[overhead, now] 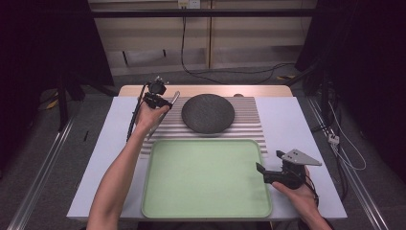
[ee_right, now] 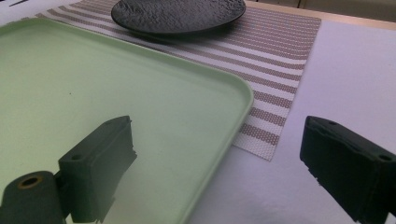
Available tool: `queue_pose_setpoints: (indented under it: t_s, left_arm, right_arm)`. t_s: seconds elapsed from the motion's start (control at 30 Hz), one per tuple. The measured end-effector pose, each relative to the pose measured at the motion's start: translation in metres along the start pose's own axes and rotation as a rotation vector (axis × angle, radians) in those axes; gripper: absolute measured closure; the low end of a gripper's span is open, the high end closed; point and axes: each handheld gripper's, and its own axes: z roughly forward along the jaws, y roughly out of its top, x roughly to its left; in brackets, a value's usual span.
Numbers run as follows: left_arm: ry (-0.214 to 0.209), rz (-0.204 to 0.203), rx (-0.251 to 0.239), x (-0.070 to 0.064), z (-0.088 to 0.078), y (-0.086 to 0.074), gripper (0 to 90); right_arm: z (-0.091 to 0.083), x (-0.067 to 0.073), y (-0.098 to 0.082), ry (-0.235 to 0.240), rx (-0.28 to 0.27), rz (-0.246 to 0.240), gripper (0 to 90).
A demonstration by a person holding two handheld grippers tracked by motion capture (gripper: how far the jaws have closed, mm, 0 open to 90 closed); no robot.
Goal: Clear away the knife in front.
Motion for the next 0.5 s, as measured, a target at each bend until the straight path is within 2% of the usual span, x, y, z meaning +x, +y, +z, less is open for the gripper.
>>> queue_pose_setpoints:
  t_s: [0.27, 0.5]
  left_arm:
    - [-0.017, 0.032, -0.016, -0.006, -0.015, -0.006, 80.1]
    - [-0.015, 0.053, -0.014, -0.013, -0.028, -0.007, 80.0]
  right_arm:
    - [0.001, 0.0, 0.0, 0.001, 0.003, -0.005, 10.0]
    - [0.001, 0.0, 0.0, 0.0, 0.007, -0.003, 10.0]
